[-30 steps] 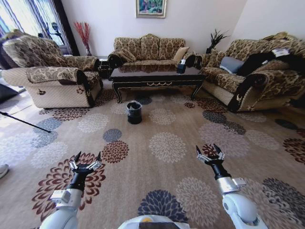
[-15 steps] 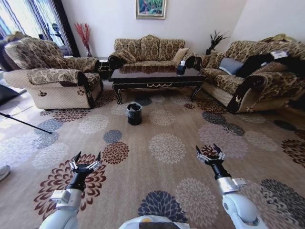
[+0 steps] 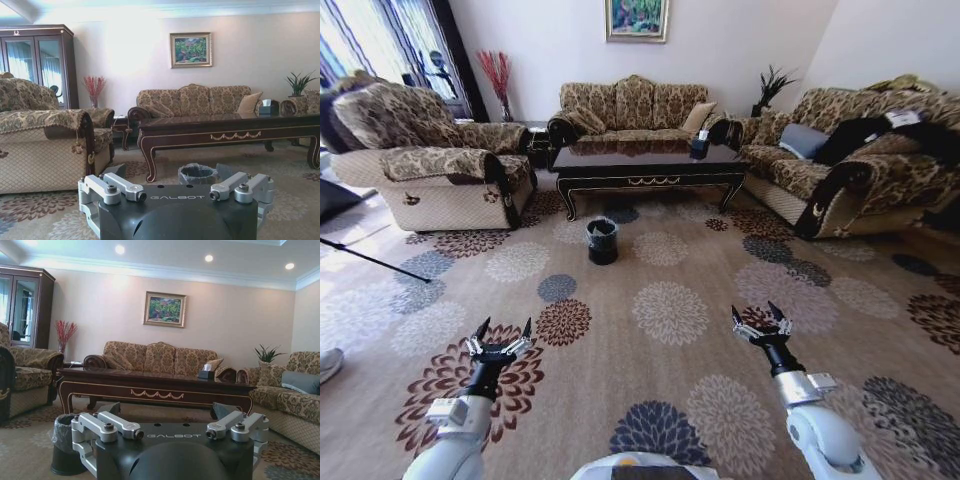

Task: Move to the front of the table and pick up the trash from the floor, then place it into the trash bin.

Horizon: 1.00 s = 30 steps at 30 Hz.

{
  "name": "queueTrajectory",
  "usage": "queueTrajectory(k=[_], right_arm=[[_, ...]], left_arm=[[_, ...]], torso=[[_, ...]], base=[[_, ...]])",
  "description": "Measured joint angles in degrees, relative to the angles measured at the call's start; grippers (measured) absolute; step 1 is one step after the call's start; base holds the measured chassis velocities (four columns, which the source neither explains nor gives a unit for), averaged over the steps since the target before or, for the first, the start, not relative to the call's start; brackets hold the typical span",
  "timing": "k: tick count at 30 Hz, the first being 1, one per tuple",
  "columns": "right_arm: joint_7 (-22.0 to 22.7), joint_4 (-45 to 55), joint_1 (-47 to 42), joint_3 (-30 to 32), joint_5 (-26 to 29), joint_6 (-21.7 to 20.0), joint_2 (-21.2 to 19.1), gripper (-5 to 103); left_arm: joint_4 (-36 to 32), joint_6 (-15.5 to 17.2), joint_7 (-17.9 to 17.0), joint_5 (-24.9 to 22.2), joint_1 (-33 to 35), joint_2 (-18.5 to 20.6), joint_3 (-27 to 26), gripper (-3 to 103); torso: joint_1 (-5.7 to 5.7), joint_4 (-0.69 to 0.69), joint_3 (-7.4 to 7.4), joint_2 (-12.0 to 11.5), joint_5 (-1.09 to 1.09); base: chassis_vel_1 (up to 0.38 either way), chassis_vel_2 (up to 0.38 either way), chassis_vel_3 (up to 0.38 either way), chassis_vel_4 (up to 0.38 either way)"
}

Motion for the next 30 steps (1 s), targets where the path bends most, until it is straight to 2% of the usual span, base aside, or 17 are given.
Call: queueTrajectory(k=[30], right_arm=[[0.0, 0.0, 0.0, 0.0, 0.0, 0.0, 0.0, 100]], left_arm=[[0.0, 0.0, 0.0, 0.0, 0.0, 0.0, 0.0, 100]], torso=[[2.68, 0.00, 4.48, 7.2, 0.00]], base=[[0.000, 0.000, 0.000, 0.000]])
